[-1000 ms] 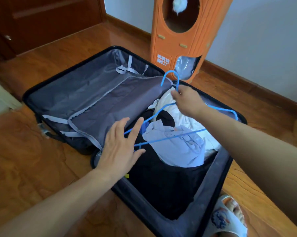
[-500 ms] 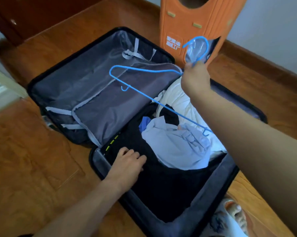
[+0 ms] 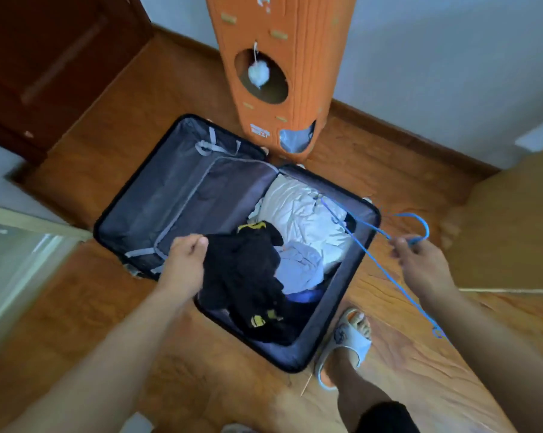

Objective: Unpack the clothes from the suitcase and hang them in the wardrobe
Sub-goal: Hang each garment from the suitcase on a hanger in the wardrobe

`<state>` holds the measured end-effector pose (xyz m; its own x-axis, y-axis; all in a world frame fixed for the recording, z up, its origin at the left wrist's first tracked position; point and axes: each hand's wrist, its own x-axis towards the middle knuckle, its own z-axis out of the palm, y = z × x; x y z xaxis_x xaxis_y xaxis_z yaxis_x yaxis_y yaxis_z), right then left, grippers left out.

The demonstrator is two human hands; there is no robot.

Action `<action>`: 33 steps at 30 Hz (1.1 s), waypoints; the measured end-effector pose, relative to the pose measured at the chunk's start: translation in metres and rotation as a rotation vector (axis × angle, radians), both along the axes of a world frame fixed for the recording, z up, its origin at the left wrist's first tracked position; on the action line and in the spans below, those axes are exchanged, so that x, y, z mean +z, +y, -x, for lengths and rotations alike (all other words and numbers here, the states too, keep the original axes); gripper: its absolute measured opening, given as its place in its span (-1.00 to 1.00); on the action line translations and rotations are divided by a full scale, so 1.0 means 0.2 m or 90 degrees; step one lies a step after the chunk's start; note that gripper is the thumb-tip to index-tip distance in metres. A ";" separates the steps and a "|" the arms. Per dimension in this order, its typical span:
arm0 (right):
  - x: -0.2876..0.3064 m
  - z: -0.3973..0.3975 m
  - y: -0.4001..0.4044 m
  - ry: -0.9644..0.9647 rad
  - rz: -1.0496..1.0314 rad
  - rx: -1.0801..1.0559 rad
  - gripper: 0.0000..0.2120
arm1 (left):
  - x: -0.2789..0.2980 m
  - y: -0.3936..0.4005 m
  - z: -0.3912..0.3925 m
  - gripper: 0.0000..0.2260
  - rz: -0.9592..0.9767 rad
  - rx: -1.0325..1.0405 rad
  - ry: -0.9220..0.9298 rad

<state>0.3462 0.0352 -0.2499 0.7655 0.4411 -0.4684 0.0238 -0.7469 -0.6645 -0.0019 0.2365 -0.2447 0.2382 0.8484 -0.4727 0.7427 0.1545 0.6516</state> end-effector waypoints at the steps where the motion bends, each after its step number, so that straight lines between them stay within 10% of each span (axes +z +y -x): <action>1: 0.10 0.01 -0.04 0.015 0.001 -0.014 -0.78 | 0.15 0.02 -0.03 -0.64 0.024 0.041 -0.036; 10: 0.85 0.37 -0.10 0.097 -0.027 -0.035 -0.77 | 1.38 0.21 0.03 -0.70 -0.093 0.021 -0.117; 20: 1.68 1.16 0.16 -0.008 -0.152 0.065 -0.64 | 2.46 0.32 0.64 -0.68 0.056 -0.123 -0.556; 24: 2.05 1.50 0.39 0.037 -0.280 0.214 -0.48 | 2.82 0.37 0.75 -0.66 0.071 -0.222 -0.555; 28: 2.19 1.81 0.53 0.028 -0.333 0.226 -0.94 | 2.98 0.38 0.86 -0.65 0.079 -0.243 -0.557; 33: 2.62 1.66 0.45 -0.055 -0.311 0.170 -0.81 | 3.06 0.55 1.12 -0.70 -0.273 -0.199 -0.279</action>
